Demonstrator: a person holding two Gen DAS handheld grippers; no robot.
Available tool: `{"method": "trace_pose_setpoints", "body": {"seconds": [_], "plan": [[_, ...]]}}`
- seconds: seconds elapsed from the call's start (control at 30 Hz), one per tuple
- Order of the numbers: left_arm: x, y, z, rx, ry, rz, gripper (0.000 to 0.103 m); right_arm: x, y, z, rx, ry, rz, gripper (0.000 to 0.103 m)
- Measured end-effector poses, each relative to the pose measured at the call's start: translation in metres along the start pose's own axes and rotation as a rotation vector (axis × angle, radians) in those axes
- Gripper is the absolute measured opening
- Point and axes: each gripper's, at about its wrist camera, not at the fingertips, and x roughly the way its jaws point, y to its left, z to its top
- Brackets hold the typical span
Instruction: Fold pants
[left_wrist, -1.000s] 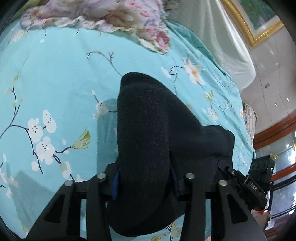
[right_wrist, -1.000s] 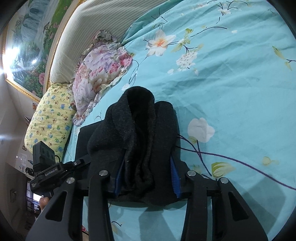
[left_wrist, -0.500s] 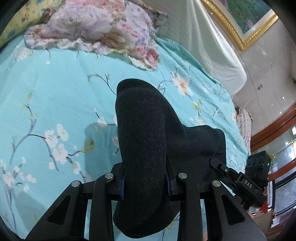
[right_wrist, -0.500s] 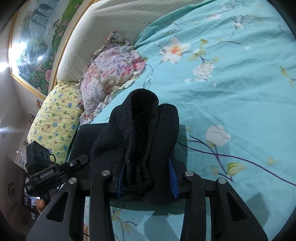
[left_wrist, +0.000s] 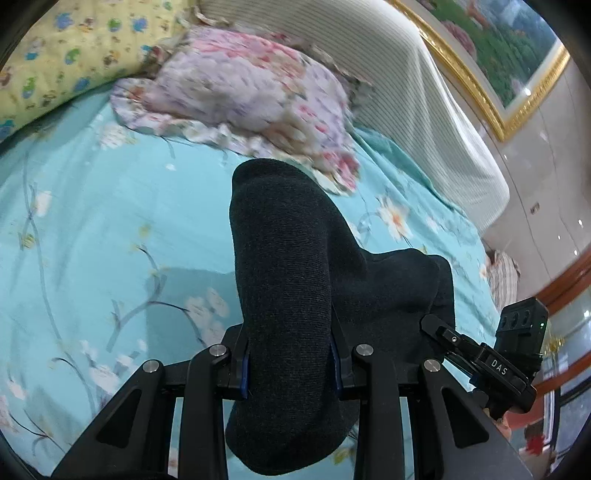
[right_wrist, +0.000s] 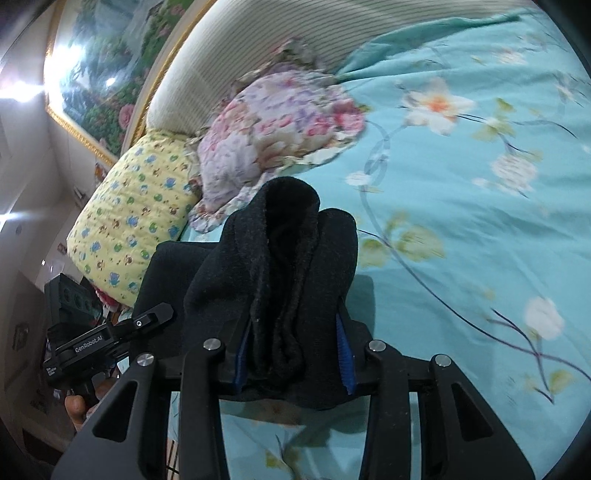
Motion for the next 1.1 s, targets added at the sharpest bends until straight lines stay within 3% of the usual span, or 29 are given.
{"method": "trace_pose_setpoints", "body": {"seconds": [0.37,1.1], "plan": [[-0.012,0.036,0.027,-0.04,-0.046,0.051,0.031,0.049,0.036,0.025,-0.068,0.038,0.04,0.04],[0.014,0.076,0.059,-0.083,-0.053,0.116,0.031,0.115,0.051,0.055,-0.114,0.097,0.042,0.04]]}}
